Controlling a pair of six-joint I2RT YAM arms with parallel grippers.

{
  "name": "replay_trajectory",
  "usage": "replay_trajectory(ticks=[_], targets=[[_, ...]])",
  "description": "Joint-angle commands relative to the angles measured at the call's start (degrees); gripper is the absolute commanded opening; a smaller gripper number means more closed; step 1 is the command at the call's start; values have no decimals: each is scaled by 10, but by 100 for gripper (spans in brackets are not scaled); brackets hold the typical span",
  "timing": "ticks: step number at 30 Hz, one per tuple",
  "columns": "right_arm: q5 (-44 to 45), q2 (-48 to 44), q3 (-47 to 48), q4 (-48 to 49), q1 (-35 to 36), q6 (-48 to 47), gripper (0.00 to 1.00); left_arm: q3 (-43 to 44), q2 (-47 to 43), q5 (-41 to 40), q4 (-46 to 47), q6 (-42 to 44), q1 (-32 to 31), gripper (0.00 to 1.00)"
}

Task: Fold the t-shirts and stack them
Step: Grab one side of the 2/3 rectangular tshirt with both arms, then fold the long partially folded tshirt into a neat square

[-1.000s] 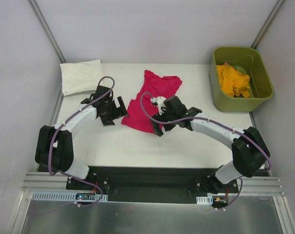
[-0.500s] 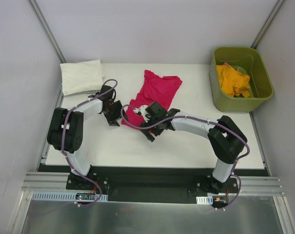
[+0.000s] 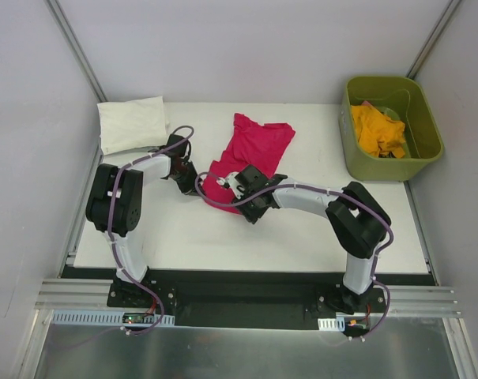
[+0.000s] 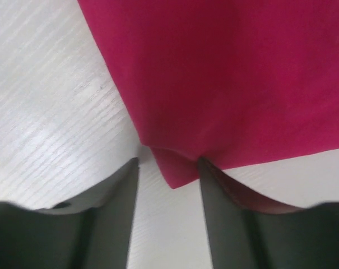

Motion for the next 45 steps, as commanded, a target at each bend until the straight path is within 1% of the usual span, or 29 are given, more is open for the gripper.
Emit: replay_trajectory(ticks=[1,3,4,5,7,9,10,11,12,13,14,15,16,17,18,20,21,23,24,27,31,33,36,37,40,43,45], targets=[[-6,13,13,-19,-9,-15,33,-6,1,-22,-6,14,6,0],[-13,16,11,-23,-11,-14,21,-20,-15,-30,-6,14,8,0],[-15,15,11,-30,-12,-11,13,-26,-21,-34,-6,14,10,0],[-20,14,11,-34,-12,-9,7,-37,-27,-35,-6,16,11,0],[-46,-3,-2,-38,-12,6,1,-51,-52,-34,-6,17,19,0],[-95,-22,-14,-41,-10,19,1,-79,-88,-24,-6,18,24,0],[-113,-47,-31,-44,-3,30,1,-91,-104,-21,-6,19,25,0],[-149,-63,-39,-44,2,35,1,-116,-120,-22,-6,18,25,0],[-168,-77,-49,-43,8,40,1,-132,-161,-22,-7,17,25,0],[-190,-95,-58,-44,22,44,1,-147,-183,-33,-9,14,25,0],[-236,-124,-72,-43,29,57,1,-176,-206,-41,-13,12,25,0],[-261,-139,-76,-44,36,65,1,-190,-254,-49,-16,8,25,0],[-283,-150,-79,-44,46,75,1,-203,-279,-64,-33,2,25,0],[-330,-171,-85,-44,50,96,1,-226,-305,-71,-42,-1,25,0],[-355,-181,-87,-40,53,107,1,-236,-355,-78,-53,-7,25,0],[-403,-198,-90,-33,59,129,1,-262,-405,-87,-80,-19,25,0],[-460,-211,-90,-26,60,159,1,-266,-451,-87,-91,-23,25,0],[-513,-224,-84,-22,61,179,1,-266,-494,-74,-112,-22,25,0],[-515,-236,-77,-25,60,186,1,-262,-529,-73,-115,-21,25,0],[-499,-250,-73,-56,59,182,1,-238,-568,-69,-121,-17,26,0],[-473,-270,-81,-66,50,202,1,-204,-563,-65,-121,-8,25,0],[-445,-282,-88,-67,39,210,1,-182,-538,-66,-120,-7,25,0],[-430,-304,-106,-68,0,221,1,-144,-492,-65,-117,-3,24,0],[-428,-309,-110,-72,-29,221,1,-134,-480,-59,-115,-2,23,0],[-422,-325,-122,-88,-82,213,1,-93,-435,-51,-92,2,18,0],[-408,-332,-122,-103,-119,199,1,-52,-387,-49,-70,1,-6,0],[-397,-332,-122,-111,-136,193,1,-17,-339,-51,-52,1,-32,0]])
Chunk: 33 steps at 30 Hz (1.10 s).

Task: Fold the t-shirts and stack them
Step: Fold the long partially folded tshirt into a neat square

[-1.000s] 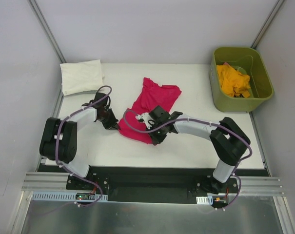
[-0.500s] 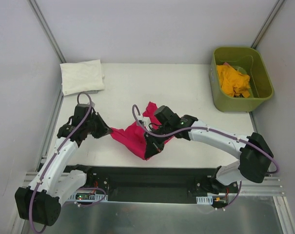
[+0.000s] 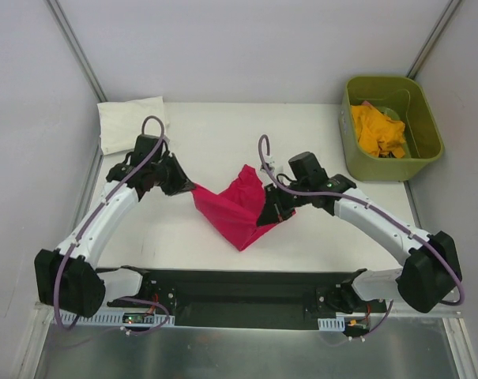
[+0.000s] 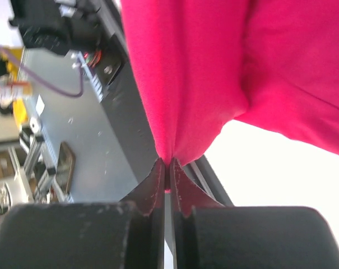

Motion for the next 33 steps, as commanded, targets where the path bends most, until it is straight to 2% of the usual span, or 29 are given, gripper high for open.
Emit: replay_trajectory(ticks=[1,11,19,20,21,23,24,25,26,27,31,33], targets=[[8,-21,-7,-63,-46,-12,1,81,73,-30,62,16,-36,0],[69,-4,-21,-78,-186,-15,1,310,335,-7,69,19,-70,0],[123,81,-4,-64,-255,2,4,489,524,61,68,13,-92,3],[147,86,-1,-62,-258,6,6,501,554,77,68,12,-95,7],[149,99,9,-62,-260,9,16,511,565,81,68,13,-97,11],[132,112,22,-67,-262,8,23,523,583,93,68,11,-99,21],[130,122,31,-73,-263,8,31,524,584,96,68,12,-100,39],[134,126,36,-78,-262,8,38,521,582,99,68,14,-100,52],[157,127,40,-84,-262,11,53,518,574,98,68,17,-100,62],[169,123,42,-91,-262,12,96,514,565,95,68,25,-101,99],[188,72,49,-105,-244,10,97,460,510,86,68,46,-101,99],[237,51,53,-122,-219,10,97,426,467,80,68,49,-101,99]])
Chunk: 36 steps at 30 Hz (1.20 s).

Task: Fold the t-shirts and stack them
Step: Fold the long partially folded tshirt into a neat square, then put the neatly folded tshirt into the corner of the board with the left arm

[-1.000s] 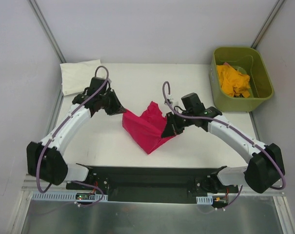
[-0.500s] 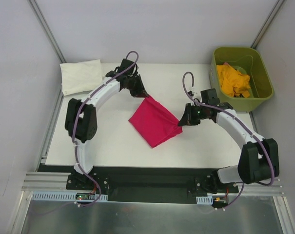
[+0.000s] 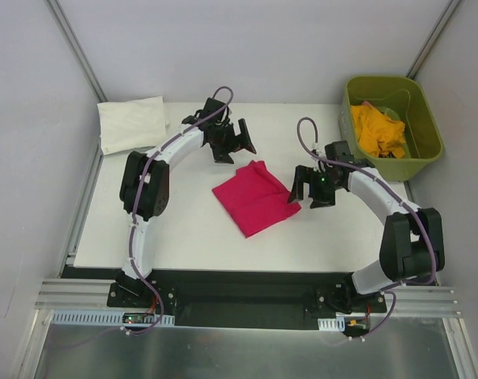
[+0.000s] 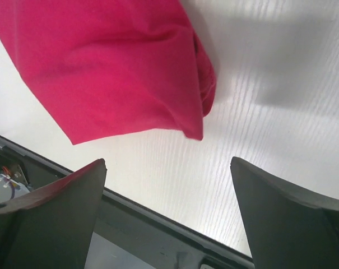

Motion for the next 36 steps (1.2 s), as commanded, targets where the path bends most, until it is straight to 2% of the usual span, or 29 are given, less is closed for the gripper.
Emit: replay_trajectory(ticks=[1,4,5,8,12,18,24,26,28,31,32,35,36], targets=[[73,-74,33,-46,42,-1,96,-80,-115,-8,1,27,1,99],[38,-92,30,-24,61,13,97,-149,-167,-19,0,27,1,99],[2,-86,32,-8,67,39,96,-168,-192,-23,0,27,1,99],[-14,-52,59,40,107,60,96,-250,-249,-51,1,22,3,99],[-21,70,164,54,161,60,97,-340,-332,-77,0,21,10,99],[-8,220,287,67,167,59,97,-465,-470,-126,0,18,39,99],[67,404,503,32,133,29,97,-506,-511,-118,1,19,54,100],[92,471,639,-41,130,4,97,-495,-496,-124,0,24,54,99],[94,487,693,-69,130,-7,97,-471,-471,-105,1,34,53,99],[95,432,645,-52,131,-12,97,-437,-430,-85,1,41,52,99],[95,410,585,-33,130,-12,97,-429,-417,-81,1,45,52,99],[88,299,497,-11,130,-20,97,-384,-365,-63,1,53,50,99],[87,243,440,-9,131,-27,96,-353,-350,-58,1,57,48,99]])
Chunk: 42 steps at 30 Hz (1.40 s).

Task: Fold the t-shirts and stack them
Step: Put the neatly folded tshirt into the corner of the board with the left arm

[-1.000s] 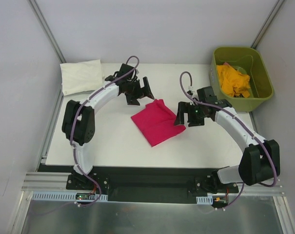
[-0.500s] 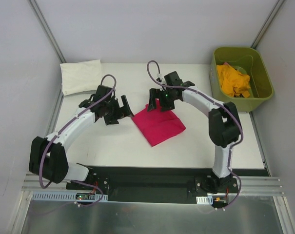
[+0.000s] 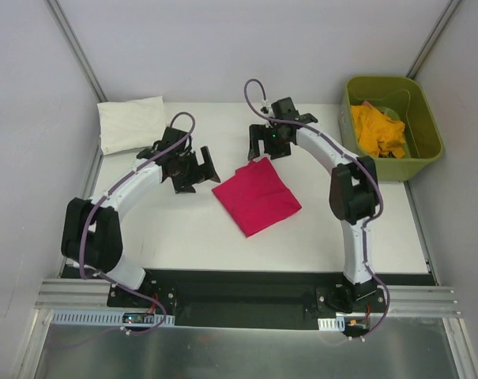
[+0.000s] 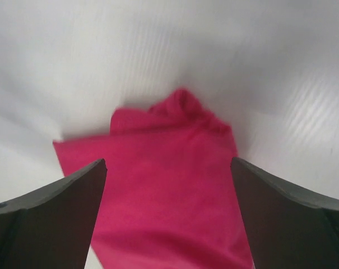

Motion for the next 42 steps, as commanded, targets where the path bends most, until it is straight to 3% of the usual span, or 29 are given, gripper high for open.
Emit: replay_trajectory(ticks=[1,8,11,15,17,24,27,30,34,37,42], targets=[[2,-204,-128,0,10,-29,97,90,79,35,8,33,-6,99],[-50,-421,-409,70,11,33,96,227,240,87,12,35,-33,99],[-60,-429,-456,78,10,59,96,251,290,110,12,22,-41,99],[-57,-380,-461,80,10,80,96,208,300,99,17,13,-57,99],[-39,-339,-446,68,10,79,96,172,287,90,28,9,-70,99],[20,-233,-332,3,-1,44,97,-94,164,98,80,-66,-109,100],[21,-210,-288,-16,-9,27,96,-153,78,99,105,-99,-172,99],[19,-203,-242,-32,-12,18,96,-156,12,95,108,-107,-214,99],[33,-238,-232,-37,-14,-4,96,-146,-75,36,78,-90,-213,99],[55,-292,-274,-29,-13,-7,96,-116,-106,-19,18,-66,-207,99],[118,-444,-431,27,-19,26,96,-114,-104,-66,-21,-62,-160,99]])
